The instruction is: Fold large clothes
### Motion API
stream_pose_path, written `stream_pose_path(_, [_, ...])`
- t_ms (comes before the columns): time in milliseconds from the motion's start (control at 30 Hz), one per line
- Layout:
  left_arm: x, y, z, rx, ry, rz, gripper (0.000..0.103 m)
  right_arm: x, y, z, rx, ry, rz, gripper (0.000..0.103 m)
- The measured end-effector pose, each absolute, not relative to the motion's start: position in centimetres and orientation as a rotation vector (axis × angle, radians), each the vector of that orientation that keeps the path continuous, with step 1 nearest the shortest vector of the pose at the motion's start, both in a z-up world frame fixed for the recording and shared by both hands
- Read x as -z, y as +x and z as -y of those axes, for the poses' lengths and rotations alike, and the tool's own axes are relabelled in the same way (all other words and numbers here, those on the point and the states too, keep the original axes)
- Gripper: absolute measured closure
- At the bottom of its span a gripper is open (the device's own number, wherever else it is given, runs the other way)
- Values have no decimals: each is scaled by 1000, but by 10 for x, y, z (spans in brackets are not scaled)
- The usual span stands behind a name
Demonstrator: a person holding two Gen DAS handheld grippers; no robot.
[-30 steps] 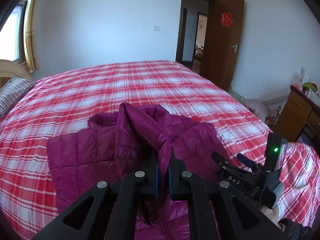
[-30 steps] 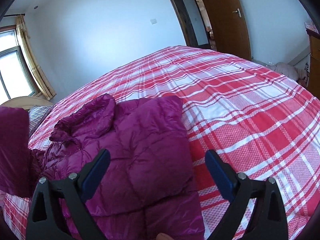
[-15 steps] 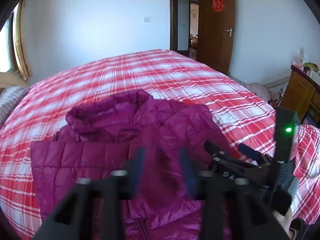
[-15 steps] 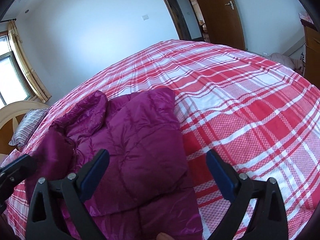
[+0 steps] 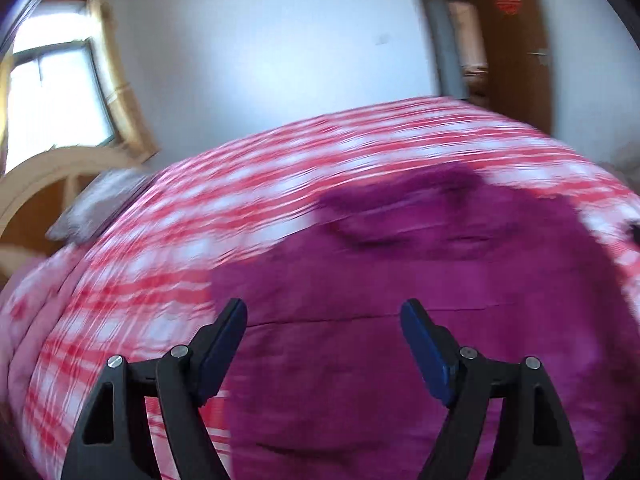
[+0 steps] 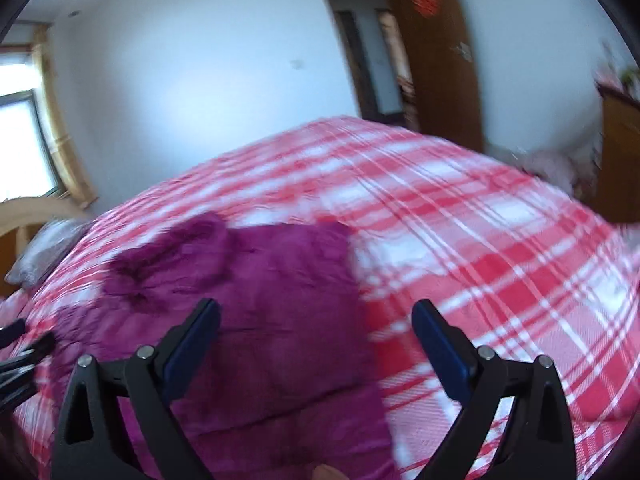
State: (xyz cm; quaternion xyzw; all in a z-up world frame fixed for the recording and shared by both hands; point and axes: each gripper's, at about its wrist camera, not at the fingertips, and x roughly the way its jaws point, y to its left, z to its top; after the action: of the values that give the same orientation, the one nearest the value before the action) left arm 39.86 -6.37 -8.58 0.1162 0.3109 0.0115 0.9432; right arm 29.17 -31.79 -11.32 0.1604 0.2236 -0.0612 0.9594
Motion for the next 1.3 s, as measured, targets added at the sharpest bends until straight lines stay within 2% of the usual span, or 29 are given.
stream_pose_path(100, [98, 424, 35, -91, 170, -668, 23, 89, 298, 268, 16, 210, -451, 6])
stream_pose_path(167, [107, 434, 28, -101, 158, -691, 23, 86, 310, 233, -65, 148, -481, 15])
stream_pose_path(367, [136, 448, 22, -108, 165, -761, 23, 134, 362, 194, -54, 65, -683, 25])
stream_pose_path(567, [154, 451, 25, -88, 160, -783, 21, 167, 373, 224, -11, 163, -760, 22])
stream_pose_path(1100, [163, 454, 28, -102, 168, -800, 17, 174, 369, 212, 48, 69, -805, 21])
stream_pose_path(1200, [163, 454, 25, -100, 150, -800, 16, 162, 362, 209, 97, 43, -760, 23])
stream_pose_path(1300, [164, 454, 24, -100, 147, -800, 16, 128, 331, 193, 133, -7, -600, 22])
